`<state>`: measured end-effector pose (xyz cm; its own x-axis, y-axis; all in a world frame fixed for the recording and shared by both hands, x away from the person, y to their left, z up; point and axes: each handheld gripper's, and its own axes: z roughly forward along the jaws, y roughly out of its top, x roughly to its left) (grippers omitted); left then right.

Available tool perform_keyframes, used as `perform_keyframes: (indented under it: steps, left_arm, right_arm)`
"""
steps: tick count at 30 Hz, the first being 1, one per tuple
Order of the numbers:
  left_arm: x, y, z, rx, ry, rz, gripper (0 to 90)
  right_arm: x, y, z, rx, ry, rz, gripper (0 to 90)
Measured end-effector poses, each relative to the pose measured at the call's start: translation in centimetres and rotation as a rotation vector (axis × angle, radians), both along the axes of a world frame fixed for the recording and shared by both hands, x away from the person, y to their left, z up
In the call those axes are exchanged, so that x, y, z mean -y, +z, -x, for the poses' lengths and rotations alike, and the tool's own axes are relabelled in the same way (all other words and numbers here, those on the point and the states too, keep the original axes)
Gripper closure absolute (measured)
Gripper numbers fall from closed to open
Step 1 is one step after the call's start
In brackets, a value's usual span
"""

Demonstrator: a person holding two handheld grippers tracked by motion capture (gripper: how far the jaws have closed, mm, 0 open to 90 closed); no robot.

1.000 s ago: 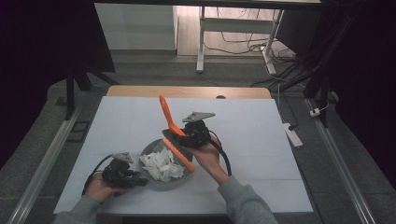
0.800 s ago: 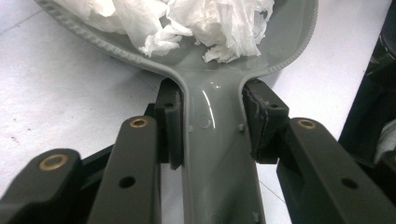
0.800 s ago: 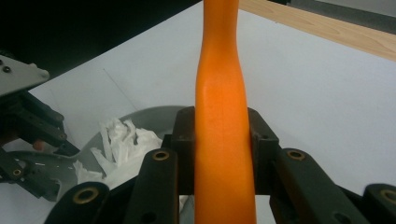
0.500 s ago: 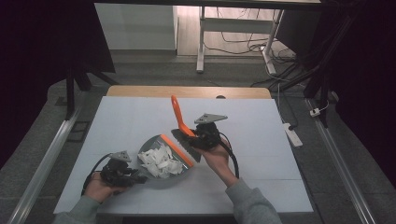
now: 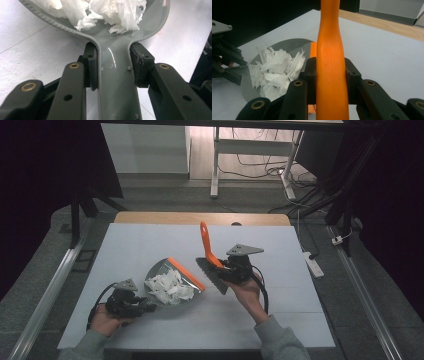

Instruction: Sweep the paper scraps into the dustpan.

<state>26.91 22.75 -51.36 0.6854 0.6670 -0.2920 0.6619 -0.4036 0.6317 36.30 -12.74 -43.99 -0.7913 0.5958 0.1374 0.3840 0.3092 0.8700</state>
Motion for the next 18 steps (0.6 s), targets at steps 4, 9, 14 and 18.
perform_keyframes:
  steps: [4,9,14,18]
  left_arm:
    - [-0.1,0.2,0.1,0.014,0.022,0.011,61.4]
    - [-0.2,0.5,0.2,0.029,0.046,0.028,61.4]
    - [-0.3,0.7,0.3,0.041,0.068,0.037,61.4]
    - [-0.5,0.8,0.4,0.047,0.087,0.040,61.4]
  right_arm:
    - [0.9,0.2,0.3,0.011,0.003,-0.006,69.9]
    - [1.9,0.2,0.9,0.024,0.014,-0.013,69.9]
    - [3.5,0.3,1.6,0.024,0.005,-0.019,69.9]
    - [4.6,0.2,1.9,0.018,-0.008,-0.024,69.9]
